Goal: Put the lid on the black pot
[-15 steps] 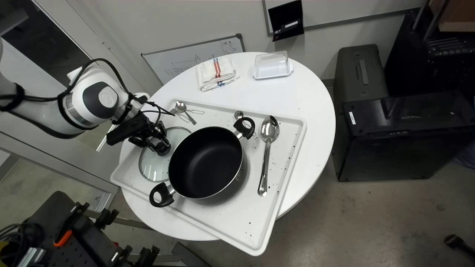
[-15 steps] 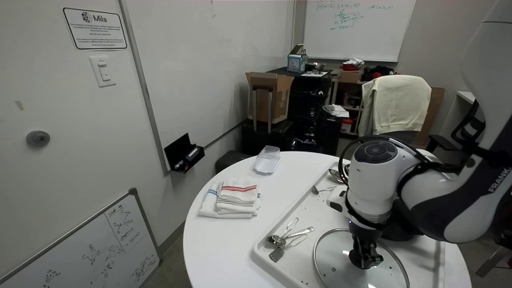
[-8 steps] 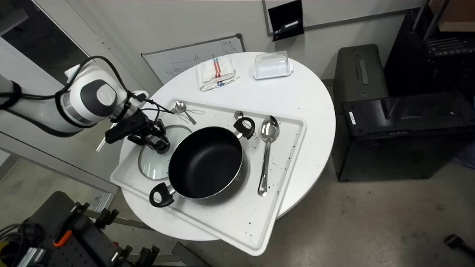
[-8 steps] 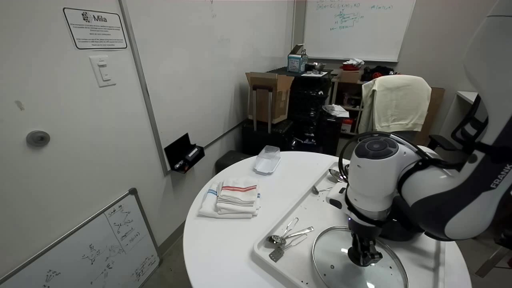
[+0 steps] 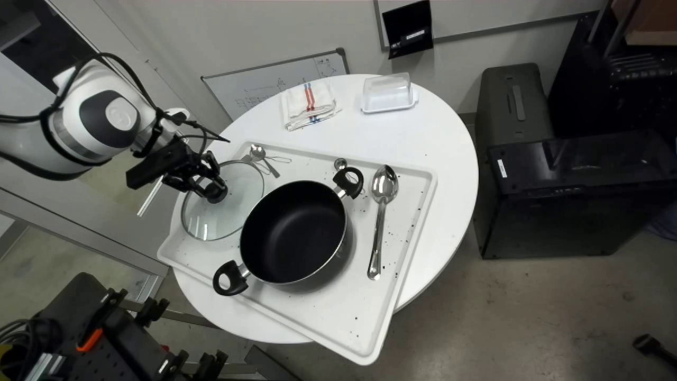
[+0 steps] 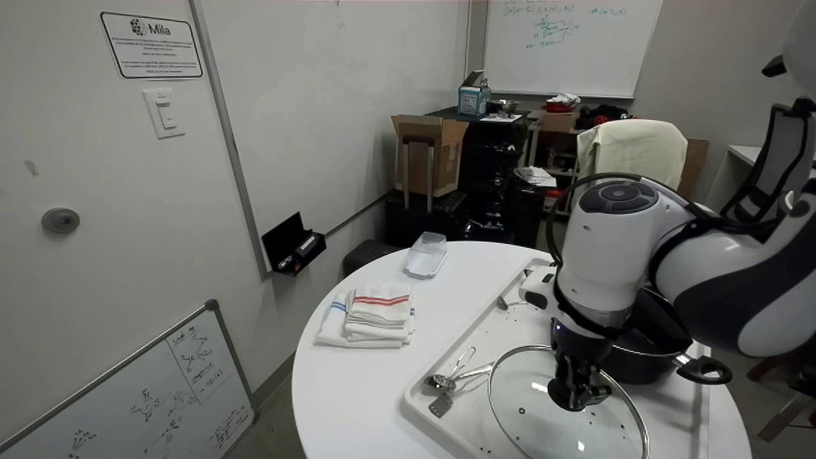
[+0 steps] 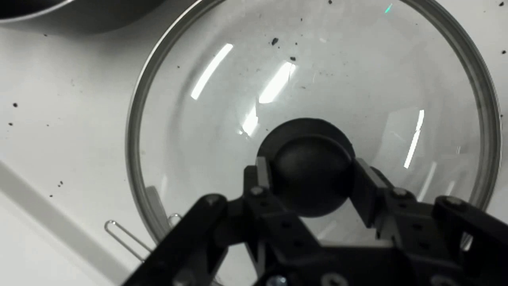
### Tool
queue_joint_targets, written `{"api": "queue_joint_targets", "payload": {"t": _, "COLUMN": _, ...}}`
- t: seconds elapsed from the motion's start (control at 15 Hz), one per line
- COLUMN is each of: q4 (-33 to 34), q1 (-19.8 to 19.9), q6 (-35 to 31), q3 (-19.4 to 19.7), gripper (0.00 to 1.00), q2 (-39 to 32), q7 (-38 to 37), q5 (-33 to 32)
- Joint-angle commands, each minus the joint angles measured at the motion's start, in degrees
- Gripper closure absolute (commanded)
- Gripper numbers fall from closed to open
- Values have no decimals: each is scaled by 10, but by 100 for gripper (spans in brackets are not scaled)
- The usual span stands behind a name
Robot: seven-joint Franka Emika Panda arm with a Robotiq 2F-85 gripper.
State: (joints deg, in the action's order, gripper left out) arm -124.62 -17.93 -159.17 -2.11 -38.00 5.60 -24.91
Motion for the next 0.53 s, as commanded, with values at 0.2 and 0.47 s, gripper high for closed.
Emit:
{"api": "queue_joint_targets", "payload": {"t": 0.2, "q4": -54, "q1": 23, "q6": 65, "q3": -39, "gripper": 75, "q2": 104, "q7": 35, "q5": 19}}
{"api": "queue_joint_targets", "payload": {"t": 0.47, "q4": -63, "q1": 35, "q6": 109, "q3": -41, "gripper": 75, "q2": 147, "q7": 32, "q5": 21}}
